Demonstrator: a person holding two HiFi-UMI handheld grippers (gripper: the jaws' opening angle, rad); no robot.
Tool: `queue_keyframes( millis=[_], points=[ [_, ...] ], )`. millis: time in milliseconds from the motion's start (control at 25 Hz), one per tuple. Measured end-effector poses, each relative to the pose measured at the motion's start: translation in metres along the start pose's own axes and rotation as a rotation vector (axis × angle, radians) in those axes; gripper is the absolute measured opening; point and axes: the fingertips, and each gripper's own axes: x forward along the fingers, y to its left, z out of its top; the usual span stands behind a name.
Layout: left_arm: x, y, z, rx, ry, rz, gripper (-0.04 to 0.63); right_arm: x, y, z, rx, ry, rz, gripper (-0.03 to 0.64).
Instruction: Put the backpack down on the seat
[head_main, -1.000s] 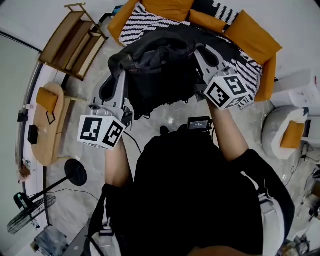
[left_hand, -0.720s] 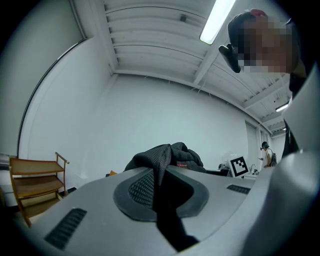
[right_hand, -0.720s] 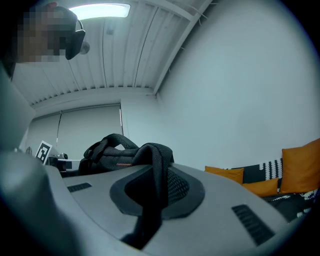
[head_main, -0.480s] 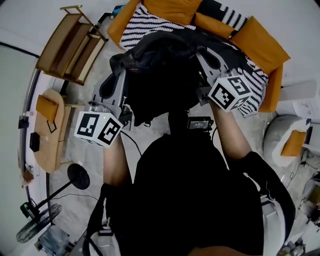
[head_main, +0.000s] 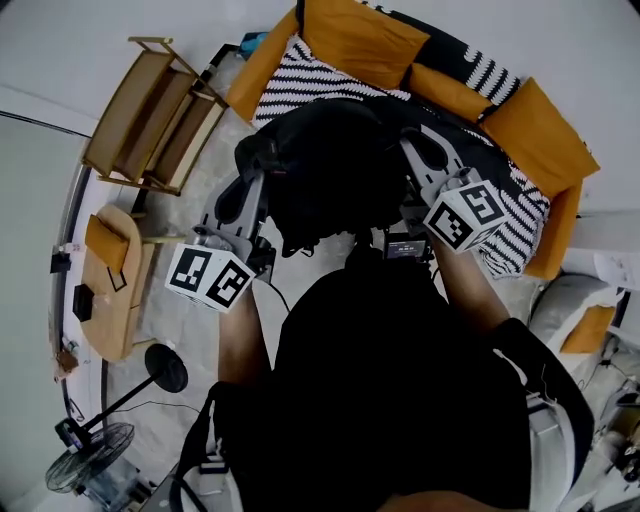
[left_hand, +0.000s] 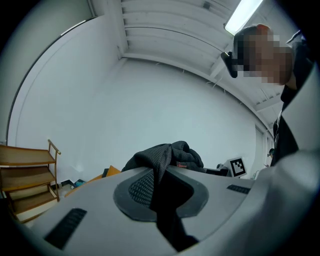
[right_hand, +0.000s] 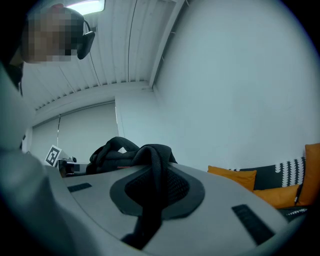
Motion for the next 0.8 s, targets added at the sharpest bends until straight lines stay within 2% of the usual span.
queue_keyframes(
  millis=[120, 320, 400, 640, 800],
  points=[
    [0.020, 0.013, 0.004, -0.002, -0.007, 0.008, 0.038, 0.018, -0.014, 0.007, -0.012, -0.002, 0.011, 0.046],
    [0.017, 0.011, 0.006, 0.074, -0.015, 0.003, 0.038, 0.012, -0.009, 0.010, -0.032, -0.036, 0.020, 0.046],
    [0.028, 0.018, 0.007, 0.082, -0.024, -0.004, 0.038, 0.020, -0.018, 0.010, -0.034, -0.048, 0.019, 0.046],
    [0.150, 0.091, 0.040, 0.043, -0.015, 0.032, 0.038, 0.133, -0.107, 0.041, -0.002, 0.007, 0.035, 0.046],
    [0.184, 0.123, 0.050, 0.067, -0.002, 0.001, 0.038, 0.174, -0.130, 0.046, 0.002, 0.007, 0.013, 0.046]
  ],
)
